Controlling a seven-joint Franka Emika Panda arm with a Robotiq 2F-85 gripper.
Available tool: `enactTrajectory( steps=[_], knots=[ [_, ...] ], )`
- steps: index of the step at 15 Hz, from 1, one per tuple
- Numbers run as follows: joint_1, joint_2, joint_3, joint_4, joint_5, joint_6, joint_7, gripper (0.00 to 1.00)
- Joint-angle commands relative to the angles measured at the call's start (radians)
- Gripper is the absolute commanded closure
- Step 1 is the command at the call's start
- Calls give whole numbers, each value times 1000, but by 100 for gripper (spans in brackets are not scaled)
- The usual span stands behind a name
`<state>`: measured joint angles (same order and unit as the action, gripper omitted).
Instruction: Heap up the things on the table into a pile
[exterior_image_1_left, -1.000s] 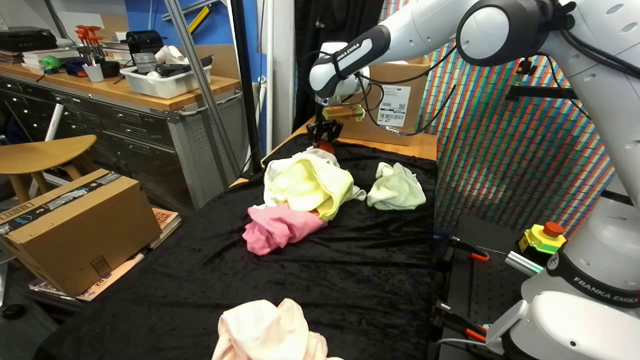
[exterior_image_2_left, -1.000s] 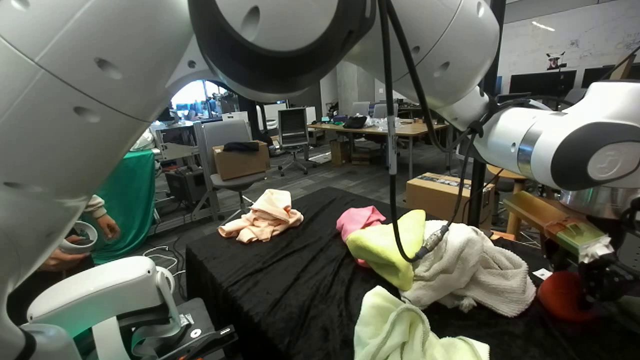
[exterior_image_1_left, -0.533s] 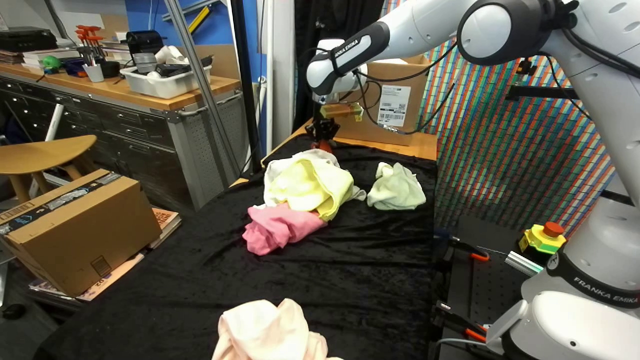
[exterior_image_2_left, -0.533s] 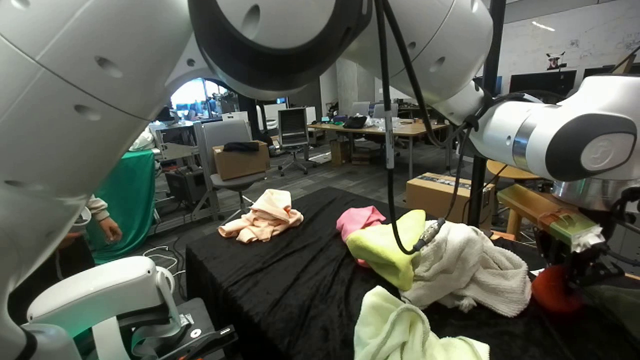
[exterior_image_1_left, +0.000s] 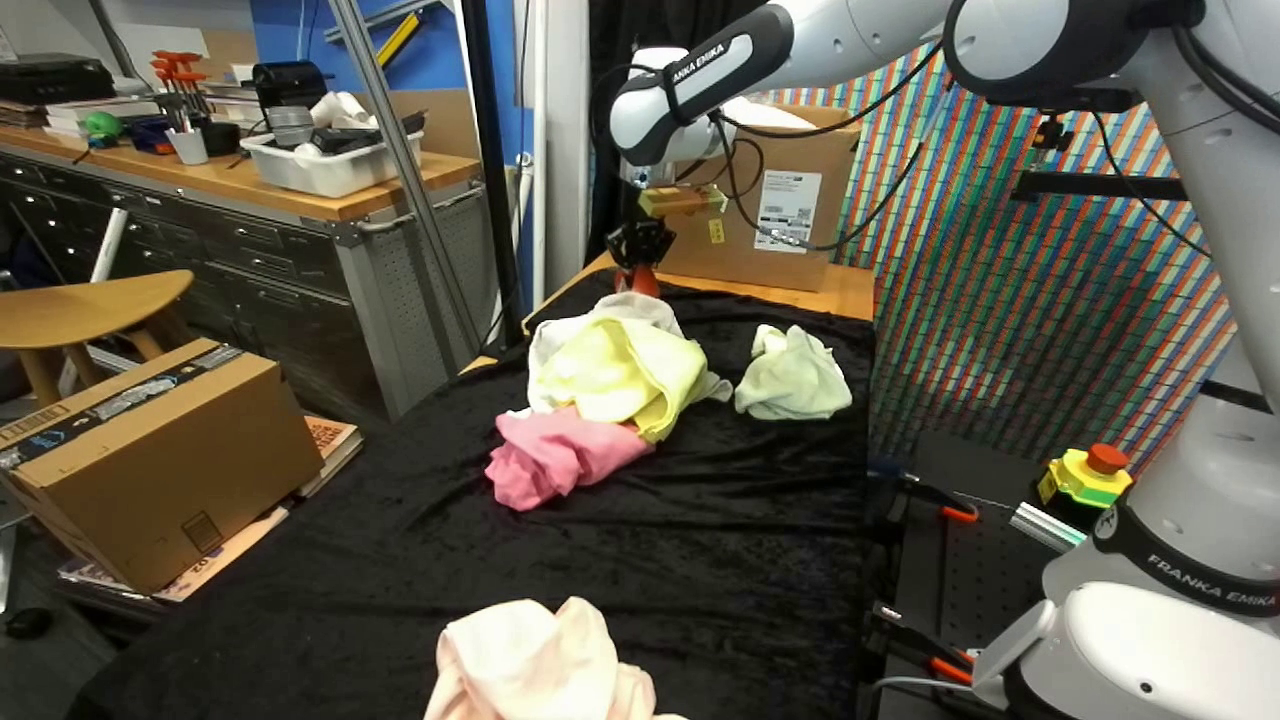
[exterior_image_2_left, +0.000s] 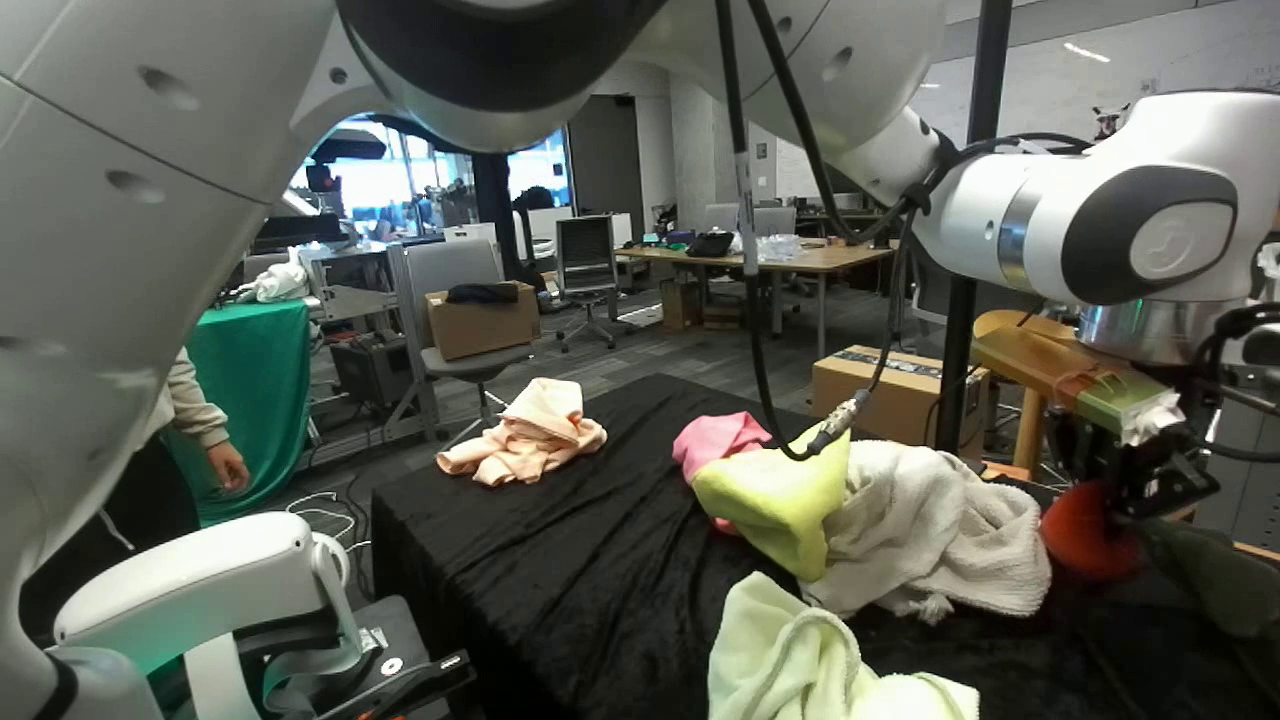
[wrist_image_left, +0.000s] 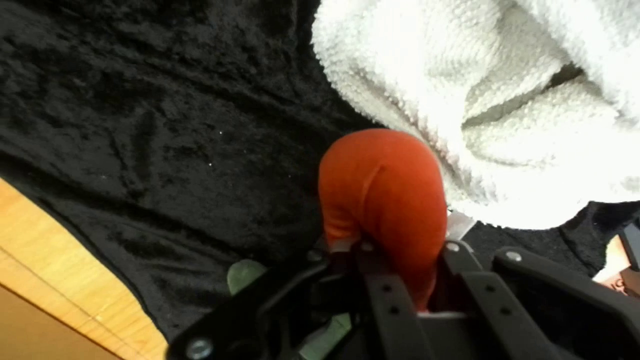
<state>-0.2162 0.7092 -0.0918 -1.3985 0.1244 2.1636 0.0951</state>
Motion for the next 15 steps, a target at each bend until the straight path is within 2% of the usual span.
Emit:
enactTrajectory(
  steps=[1, 8, 15],
  knots=[
    [31, -126, -7, -143, -12, 38, 2, 89],
    [97, -325, -13, -394, -44, 151, 30, 90],
    [182, -548, 45, -666, -89, 186, -5, 90]
  ],
)
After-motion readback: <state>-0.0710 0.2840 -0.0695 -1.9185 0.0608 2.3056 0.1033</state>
